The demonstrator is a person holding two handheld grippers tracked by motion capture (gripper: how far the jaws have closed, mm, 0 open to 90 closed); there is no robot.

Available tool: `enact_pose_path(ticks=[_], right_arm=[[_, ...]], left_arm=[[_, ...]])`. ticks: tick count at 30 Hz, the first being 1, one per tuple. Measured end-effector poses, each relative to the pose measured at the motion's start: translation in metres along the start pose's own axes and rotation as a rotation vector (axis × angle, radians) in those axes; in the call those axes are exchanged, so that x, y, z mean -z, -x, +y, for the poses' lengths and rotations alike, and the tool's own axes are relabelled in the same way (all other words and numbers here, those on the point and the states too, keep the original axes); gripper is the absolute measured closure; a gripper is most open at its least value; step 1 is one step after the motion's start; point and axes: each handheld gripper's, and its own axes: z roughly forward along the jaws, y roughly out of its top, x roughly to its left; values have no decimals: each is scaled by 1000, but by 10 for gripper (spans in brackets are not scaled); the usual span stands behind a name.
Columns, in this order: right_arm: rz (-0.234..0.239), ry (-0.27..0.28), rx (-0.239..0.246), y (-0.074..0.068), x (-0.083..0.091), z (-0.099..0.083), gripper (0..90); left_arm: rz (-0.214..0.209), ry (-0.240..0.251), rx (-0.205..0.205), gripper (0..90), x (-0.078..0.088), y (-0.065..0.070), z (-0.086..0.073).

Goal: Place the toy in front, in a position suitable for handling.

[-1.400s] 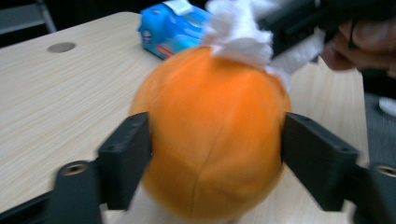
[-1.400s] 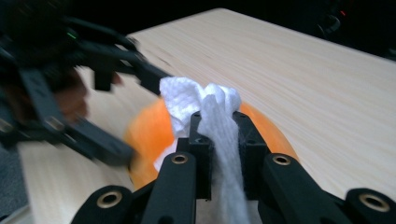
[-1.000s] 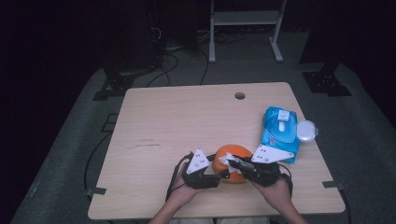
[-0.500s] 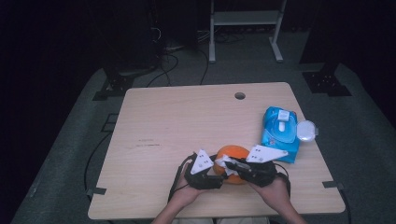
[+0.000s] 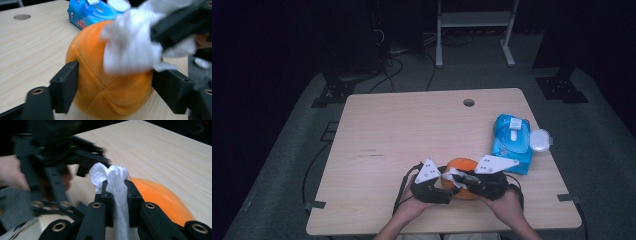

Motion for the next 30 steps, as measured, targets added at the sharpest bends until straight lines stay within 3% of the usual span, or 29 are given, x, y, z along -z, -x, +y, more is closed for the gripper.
enact_pose_path(ticks=[1,3,7,8,12,14,16,19,20,21,22,24,27,30], right_arm=[[-21,9,15,2,0,2,795],[-33,18,-3,7,3,2,794],[-115,28,-77,33,19,-7,794],[-92,16,-125,39,20,-16,795],[-70,8,-104,28,13,-15,796],[-27,20,-68,18,8,-9,796],[-15,11,-33,11,2,-6,795],[-19,9,-36,16,6,-6,792],[-43,1,-33,20,9,-8,792],[-91,-7,-39,29,16,-14,792],[-91,-7,-39,29,16,-14,792],[-65,-1,-93,33,18,-20,794],[-37,-4,-63,25,12,-18,794],[-8,-6,-43,22,7,-16,794]], left_arm=[[1,-2,1,288,0,-1,-1],[1,-8,-3,291,1,-3,-2],[-14,-9,4,283,1,-6,-5],[-23,-7,11,246,1,-7,-4],[-59,-2,97,189,-1,-8,-1],[-57,-6,76,201,0,-8,-2],[-37,-17,57,222,1,-7,-3],[-29,-34,36,256,2,-9,-5],[-31,-41,32,256,2,-10,-6],[-36,-34,41,249,2,-11,-7],[-45,-28,47,249,2,-11,-7],[-65,-24,63,199,3,-11,-4],[-73,5,103,152,7,-14,0],[-63,-6,106,152,9,-19,0]])
